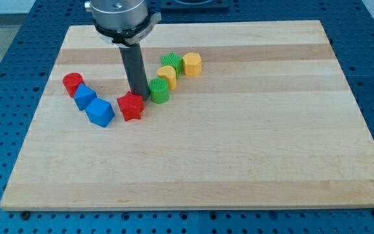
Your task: Separate the red star from green circle
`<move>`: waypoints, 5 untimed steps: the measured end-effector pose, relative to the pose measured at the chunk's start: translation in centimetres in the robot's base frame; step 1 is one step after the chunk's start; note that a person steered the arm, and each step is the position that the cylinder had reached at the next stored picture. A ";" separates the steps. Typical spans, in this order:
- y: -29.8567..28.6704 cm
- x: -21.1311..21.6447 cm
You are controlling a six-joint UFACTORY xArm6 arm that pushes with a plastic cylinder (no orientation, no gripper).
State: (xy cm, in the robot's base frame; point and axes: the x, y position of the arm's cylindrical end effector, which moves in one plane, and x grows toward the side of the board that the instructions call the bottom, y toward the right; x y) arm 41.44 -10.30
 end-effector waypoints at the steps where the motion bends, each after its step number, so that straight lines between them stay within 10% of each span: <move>1: 0.2 0.0; 5: -1.7 -1.3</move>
